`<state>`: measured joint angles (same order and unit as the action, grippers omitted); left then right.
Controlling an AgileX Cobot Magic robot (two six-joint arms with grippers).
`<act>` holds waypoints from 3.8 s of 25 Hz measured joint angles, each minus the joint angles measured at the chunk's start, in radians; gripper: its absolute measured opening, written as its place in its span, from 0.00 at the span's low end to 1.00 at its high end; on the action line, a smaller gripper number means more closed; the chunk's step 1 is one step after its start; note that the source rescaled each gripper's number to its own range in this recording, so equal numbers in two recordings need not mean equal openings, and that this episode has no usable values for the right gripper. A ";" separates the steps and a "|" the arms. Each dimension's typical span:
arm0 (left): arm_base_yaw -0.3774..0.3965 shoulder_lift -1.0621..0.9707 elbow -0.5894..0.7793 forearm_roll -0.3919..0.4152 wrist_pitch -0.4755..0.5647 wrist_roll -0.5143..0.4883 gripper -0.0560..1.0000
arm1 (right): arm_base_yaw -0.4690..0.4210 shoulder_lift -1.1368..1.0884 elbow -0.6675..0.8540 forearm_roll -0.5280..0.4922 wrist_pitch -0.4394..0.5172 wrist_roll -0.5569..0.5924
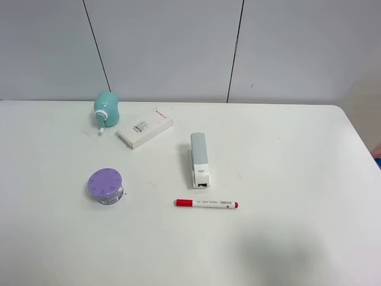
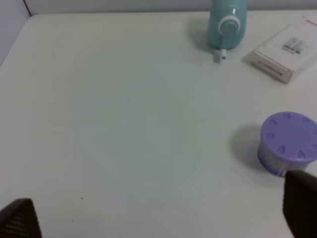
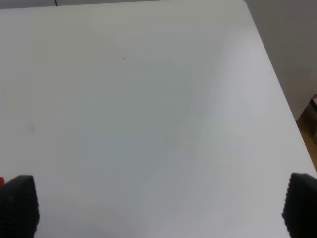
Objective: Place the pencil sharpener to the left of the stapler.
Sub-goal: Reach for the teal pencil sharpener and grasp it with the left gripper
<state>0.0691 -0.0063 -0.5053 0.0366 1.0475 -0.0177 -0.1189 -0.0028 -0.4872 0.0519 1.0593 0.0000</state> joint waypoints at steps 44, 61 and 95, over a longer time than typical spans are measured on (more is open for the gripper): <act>-0.002 1.461 -0.663 -0.288 -0.473 0.183 1.00 | 0.000 0.000 0.000 0.000 0.000 0.000; -0.124 2.031 -1.105 -0.313 -0.411 0.390 1.00 | 0.000 0.000 0.000 0.001 0.000 0.000; -0.105 2.376 -1.461 -0.293 -0.263 0.356 1.00 | 0.000 0.000 0.000 0.001 0.000 0.000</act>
<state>-0.0358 2.3698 -1.9663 -0.2569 0.7843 0.3384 -0.1189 -0.0028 -0.4872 0.0529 1.0593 0.0000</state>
